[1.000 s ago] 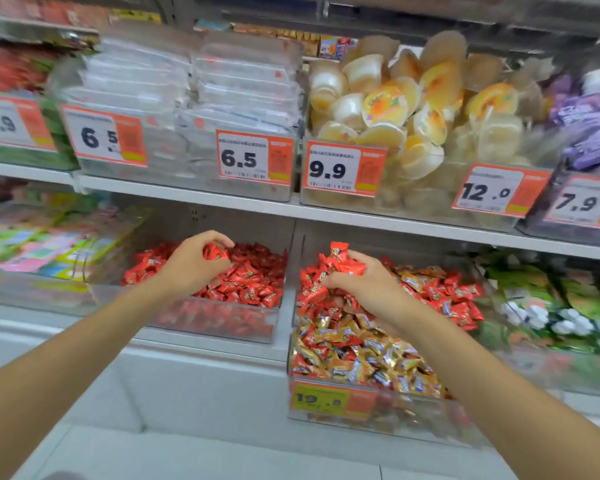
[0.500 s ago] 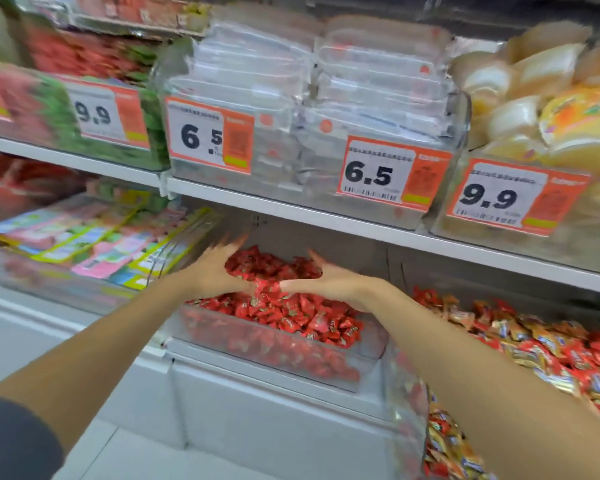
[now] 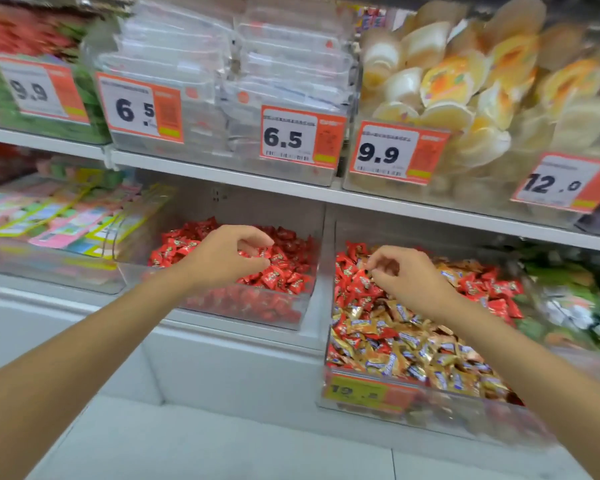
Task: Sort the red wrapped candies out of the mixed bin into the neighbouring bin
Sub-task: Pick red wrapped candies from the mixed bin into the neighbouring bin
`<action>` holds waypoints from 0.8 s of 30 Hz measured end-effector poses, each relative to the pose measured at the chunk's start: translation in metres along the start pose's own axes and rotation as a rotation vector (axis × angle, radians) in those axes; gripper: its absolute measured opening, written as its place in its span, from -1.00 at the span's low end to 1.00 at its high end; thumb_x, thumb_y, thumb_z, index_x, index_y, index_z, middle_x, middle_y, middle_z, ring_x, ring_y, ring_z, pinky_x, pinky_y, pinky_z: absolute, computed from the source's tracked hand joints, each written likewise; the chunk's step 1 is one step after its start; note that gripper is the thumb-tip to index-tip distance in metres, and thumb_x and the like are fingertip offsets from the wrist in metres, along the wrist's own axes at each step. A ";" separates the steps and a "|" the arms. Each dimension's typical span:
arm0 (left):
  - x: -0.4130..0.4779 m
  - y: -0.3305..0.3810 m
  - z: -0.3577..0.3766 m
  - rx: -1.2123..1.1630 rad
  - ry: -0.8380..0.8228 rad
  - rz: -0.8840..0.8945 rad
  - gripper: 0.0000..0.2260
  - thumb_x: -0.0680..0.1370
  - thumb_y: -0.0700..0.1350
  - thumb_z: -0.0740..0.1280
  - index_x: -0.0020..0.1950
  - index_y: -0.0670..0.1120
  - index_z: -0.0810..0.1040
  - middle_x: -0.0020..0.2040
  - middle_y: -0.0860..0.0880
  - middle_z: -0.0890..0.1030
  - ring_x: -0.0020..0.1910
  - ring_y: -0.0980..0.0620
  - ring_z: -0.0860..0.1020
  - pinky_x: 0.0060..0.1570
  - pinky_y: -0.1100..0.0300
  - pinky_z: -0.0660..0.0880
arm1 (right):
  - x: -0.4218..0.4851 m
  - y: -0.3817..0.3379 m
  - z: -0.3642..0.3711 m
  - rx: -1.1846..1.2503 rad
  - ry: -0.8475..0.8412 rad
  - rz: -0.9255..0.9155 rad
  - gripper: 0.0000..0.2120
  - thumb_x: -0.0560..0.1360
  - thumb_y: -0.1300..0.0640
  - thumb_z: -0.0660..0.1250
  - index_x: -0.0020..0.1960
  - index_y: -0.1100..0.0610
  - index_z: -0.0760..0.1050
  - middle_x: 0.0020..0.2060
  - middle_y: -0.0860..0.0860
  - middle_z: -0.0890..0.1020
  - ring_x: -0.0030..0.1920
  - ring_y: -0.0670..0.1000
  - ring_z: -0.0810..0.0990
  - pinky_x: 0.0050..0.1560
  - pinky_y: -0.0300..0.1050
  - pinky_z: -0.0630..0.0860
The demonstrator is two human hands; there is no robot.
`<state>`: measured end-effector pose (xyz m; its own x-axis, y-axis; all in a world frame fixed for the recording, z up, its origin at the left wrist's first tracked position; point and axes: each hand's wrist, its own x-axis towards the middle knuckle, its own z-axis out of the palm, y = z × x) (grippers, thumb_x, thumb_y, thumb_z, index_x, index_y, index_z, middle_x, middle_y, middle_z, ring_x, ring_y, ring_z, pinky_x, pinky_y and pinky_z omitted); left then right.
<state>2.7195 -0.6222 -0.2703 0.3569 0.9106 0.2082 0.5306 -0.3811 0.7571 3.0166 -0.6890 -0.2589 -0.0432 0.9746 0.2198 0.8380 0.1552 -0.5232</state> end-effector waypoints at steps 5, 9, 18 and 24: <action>-0.012 0.063 0.071 0.012 -0.080 0.079 -0.79 0.47 -0.14 0.44 0.08 0.04 0.62 0.03 0.13 0.62 0.00 0.18 0.57 -0.05 0.33 0.48 | -0.052 0.062 -0.034 -0.006 -0.022 0.118 -0.79 0.49 0.24 0.35 -0.17 -0.07 0.57 -0.21 -0.05 0.65 -0.16 -0.01 0.60 -0.16 -0.19 0.49; -0.008 0.075 0.100 0.122 -0.049 0.092 -0.74 0.46 -0.09 0.42 0.13 0.08 0.58 0.09 0.07 0.49 -0.01 0.14 0.51 0.09 0.23 0.45 | -0.067 0.074 -0.037 0.043 -0.008 0.141 -0.79 0.51 0.24 0.36 -0.16 -0.08 0.57 -0.22 -0.08 0.65 -0.17 -0.01 0.60 -0.19 -0.18 0.49; -0.004 0.072 0.108 0.043 -0.022 0.056 -0.63 0.40 -0.25 0.43 0.13 0.08 0.59 0.13 0.05 0.49 0.05 0.08 0.50 0.04 0.34 0.43 | -0.057 0.055 -0.019 0.187 -0.037 0.074 -0.84 0.50 0.25 0.37 -0.11 0.00 0.60 -0.20 -0.05 0.63 -0.18 -0.07 0.57 -0.23 -0.40 0.45; -0.001 0.066 0.112 -0.017 0.003 0.074 -0.65 0.36 -0.25 0.46 0.05 0.11 0.61 0.13 0.07 0.48 0.12 0.21 0.45 0.14 0.36 0.34 | -0.046 0.023 0.010 0.171 -0.276 -0.033 -0.83 0.44 -0.03 0.48 0.00 -0.06 0.62 -0.11 -0.10 0.62 -0.11 -0.13 0.57 0.00 -0.13 0.55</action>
<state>2.8406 -0.6658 -0.2898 0.3922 0.8805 0.2664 0.4894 -0.4449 0.7500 3.0327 -0.7287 -0.2890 -0.2341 0.9720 0.0191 0.7314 0.1891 -0.6552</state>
